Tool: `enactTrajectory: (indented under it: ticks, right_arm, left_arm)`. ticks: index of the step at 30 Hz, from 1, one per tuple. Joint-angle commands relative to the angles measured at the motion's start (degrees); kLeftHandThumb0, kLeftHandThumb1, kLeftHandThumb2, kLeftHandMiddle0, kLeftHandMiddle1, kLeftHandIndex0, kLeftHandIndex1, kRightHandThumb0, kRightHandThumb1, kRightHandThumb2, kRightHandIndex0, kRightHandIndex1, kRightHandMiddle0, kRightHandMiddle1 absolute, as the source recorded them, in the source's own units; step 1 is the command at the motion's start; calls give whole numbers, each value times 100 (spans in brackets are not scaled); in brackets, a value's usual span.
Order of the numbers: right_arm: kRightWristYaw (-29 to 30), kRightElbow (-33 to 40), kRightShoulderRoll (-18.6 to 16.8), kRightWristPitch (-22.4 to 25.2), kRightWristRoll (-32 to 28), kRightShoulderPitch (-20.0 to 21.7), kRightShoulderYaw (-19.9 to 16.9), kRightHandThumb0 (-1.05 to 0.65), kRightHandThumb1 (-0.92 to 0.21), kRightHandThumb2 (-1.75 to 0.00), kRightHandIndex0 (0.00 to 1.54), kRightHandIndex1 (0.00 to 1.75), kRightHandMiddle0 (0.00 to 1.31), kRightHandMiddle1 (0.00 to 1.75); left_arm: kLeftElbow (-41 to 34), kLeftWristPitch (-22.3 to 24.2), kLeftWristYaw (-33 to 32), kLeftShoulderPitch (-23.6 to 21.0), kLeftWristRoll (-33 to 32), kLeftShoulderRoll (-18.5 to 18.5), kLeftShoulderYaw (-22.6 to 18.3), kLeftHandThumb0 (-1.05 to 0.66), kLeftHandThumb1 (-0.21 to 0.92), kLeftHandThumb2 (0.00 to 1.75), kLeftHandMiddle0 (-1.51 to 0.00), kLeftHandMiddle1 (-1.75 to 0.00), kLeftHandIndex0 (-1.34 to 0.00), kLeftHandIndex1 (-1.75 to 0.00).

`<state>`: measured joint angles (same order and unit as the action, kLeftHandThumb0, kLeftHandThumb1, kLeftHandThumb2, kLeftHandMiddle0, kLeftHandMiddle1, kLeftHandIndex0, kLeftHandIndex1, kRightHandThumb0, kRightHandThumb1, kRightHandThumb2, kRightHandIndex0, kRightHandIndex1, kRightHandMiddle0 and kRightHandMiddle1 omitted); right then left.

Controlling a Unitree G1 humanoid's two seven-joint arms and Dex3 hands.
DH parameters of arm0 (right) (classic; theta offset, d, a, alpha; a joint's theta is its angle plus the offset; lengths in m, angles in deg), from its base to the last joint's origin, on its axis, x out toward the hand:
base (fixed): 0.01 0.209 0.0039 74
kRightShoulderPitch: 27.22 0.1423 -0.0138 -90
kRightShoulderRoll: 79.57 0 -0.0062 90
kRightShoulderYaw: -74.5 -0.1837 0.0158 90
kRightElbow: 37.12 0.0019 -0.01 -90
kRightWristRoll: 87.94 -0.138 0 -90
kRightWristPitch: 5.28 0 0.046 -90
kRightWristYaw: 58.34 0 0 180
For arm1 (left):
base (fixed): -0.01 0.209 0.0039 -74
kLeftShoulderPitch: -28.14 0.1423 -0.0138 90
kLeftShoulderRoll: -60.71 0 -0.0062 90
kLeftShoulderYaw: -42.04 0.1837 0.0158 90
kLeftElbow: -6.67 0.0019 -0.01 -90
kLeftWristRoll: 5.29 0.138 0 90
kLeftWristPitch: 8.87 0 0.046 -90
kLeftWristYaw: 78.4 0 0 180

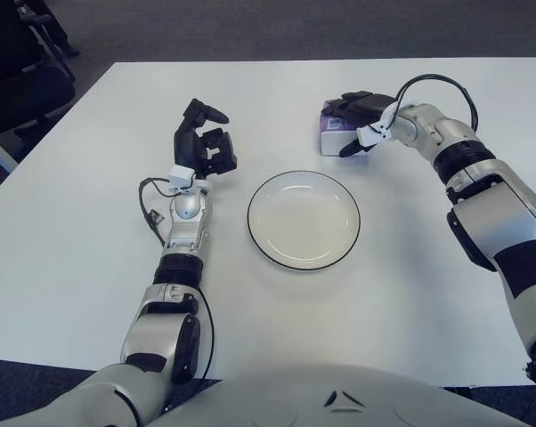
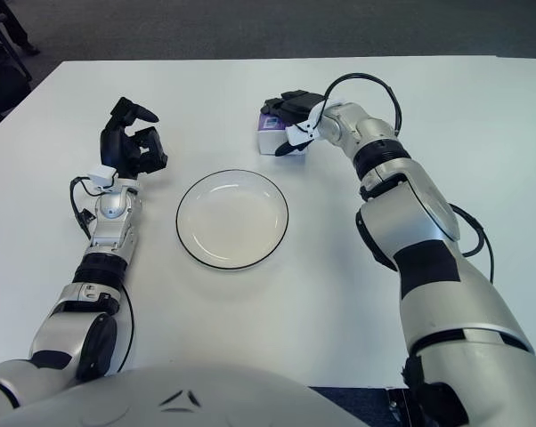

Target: Put the tissue paper into the plate.

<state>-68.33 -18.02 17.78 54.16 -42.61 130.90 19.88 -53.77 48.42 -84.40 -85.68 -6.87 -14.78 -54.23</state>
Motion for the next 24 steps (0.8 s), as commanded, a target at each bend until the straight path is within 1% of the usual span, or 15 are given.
enactTrajectory:
  ticks: [1, 4, 5, 7, 9, 10, 11, 13, 14, 16, 17, 18, 19, 21, 24]
  right_arm:
    - [-469, -231, -78, 207, 16, -454, 119, -78, -75, -53, 1, 0, 0, 67]
    - [-325, -197, -55, 151, 24, -517, 150, -63, -63, -72, 5, 4, 0, 76]
    - [-280, -188, -47, 132, 32, -533, 170, -53, -57, -82, 4, 27, 0, 87]
    - [-167, -194, -40, 121, 60, -584, 216, -43, -50, -93, 2, 50, 0, 96]
    - [120, -269, -62, 170, 156, -711, 306, -29, -42, -108, 1, 101, 4, 131]
    - [278, -309, -75, 242, 162, -777, 305, -27, -41, -111, 1, 109, 6, 138]
    - [375, -335, -84, 292, 156, -814, 299, -17, -36, -119, 0, 126, 9, 149]
    - [462, -358, -103, 379, 85, -844, 244, -7, -31, -129, 0, 142, 12, 161]
    - [546, -362, -115, 421, 33, -869, 195, -2, -29, -134, 0, 149, 13, 166]
    - [771, -360, -118, 422, -15, -924, 148, 9, -28, -139, 3, 161, 24, 170]
    - [882, -356, -114, 397, -21, -945, 143, 21, -35, -129, 18, 166, 32, 172]
    - [993, -348, -105, 346, -23, -963, 143, 25, -38, -125, 24, 168, 35, 172]
    - [1066, -345, -100, 313, -25, -973, 145, 32, -39, -124, 34, 170, 43, 173]
    - [1254, -339, -85, 196, -58, -1016, 123, 40, -36, -127, 49, 173, 57, 174]
    - [1345, -367, -65, 54, -147, -1048, 59, 45, -32, -132, 57, 174, 69, 174]
  left_arm:
    - [623, -10, -31, 1232, -19, 315, 7, -46, 39, 123, -131, -175, -56, -175]
    - [628, -16, -38, 1233, -10, 312, 8, -46, 38, 124, -131, -175, -56, -175]
    - [630, -21, -40, 1233, -5, 310, 9, -46, 38, 124, -131, -175, -56, -175]
    - [648, -34, -37, 1227, -4, 311, 10, -46, 38, 124, -131, -175, -56, -175]
    - [656, -37, -23, 1224, -17, 313, 8, -46, 38, 124, -131, -175, -56, -175]
    - [655, -33, -25, 1225, -18, 314, 7, -46, 38, 124, -131, -175, -56, -175]
    - [653, -30, -29, 1225, -18, 315, 6, -46, 38, 124, -131, -175, -56, -175]
    - [650, -27, -37, 1226, -13, 317, 6, -46, 38, 124, -131, -175, -56, -175]
    - [648, -26, -45, 1228, -5, 316, 8, -46, 38, 124, -131, -175, -56, -175]
    - [661, -36, -63, 1231, 14, 317, 12, -46, 38, 124, -131, -175, -56, -175]
    - [665, -39, -71, 1232, 22, 317, 13, -46, 38, 124, -132, -175, -56, -175]
    - [665, -37, -77, 1233, 26, 318, 14, -46, 38, 124, -132, -175, -56, -175]
    - [663, -35, -81, 1234, 29, 319, 14, -46, 38, 124, -132, -175, -56, -175]
    - [656, -23, -83, 1237, 30, 321, 15, -46, 38, 124, -132, -175, -56, -175]
    - [657, -17, -82, 1219, 30, 320, 16, -46, 38, 124, -132, -175, -56, -175]
